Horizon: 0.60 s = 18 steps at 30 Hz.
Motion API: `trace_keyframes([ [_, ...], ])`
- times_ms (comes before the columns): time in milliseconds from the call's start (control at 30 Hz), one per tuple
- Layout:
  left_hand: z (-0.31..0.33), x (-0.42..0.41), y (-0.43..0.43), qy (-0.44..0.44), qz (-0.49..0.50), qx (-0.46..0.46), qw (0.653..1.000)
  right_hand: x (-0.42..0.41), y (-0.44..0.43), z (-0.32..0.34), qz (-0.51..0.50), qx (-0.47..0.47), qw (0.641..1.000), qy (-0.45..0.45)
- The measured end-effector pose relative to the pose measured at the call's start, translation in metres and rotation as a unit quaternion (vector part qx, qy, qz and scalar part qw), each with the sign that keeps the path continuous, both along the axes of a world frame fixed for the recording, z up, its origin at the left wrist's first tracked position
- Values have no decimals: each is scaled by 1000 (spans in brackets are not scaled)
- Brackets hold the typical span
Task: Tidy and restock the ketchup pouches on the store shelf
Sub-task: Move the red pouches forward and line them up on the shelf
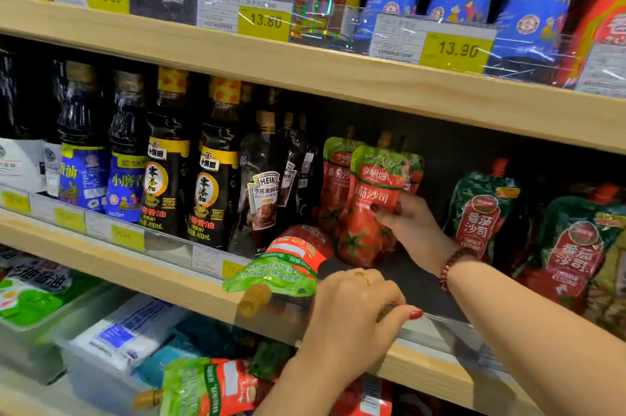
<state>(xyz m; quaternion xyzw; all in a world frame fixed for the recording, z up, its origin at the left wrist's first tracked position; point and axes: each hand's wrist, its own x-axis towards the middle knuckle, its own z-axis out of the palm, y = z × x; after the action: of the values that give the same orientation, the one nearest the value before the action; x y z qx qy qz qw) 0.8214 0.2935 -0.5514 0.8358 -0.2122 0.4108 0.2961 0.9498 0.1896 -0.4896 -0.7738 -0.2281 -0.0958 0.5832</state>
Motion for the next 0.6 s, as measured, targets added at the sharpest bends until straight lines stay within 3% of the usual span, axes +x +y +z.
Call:
trace_keyframes([
  [167, -4, 3, 1, -31, 2, -4, 1000, 3, -12, -1, 40, -33, 998, 41],
  [333, -7, 5, 1, -53, -2, -8, 999, 0, -6, -6, -30, -104, 993, 54],
  [467, -10, 7, 1, -67, -3, -7, 998, 7, 6, -7, -33, -100, 994, 14],
  [600, -13, 11, 3, -94, -9, -6, 995, 22, 22, -3, -22, -82, 996, 31],
])
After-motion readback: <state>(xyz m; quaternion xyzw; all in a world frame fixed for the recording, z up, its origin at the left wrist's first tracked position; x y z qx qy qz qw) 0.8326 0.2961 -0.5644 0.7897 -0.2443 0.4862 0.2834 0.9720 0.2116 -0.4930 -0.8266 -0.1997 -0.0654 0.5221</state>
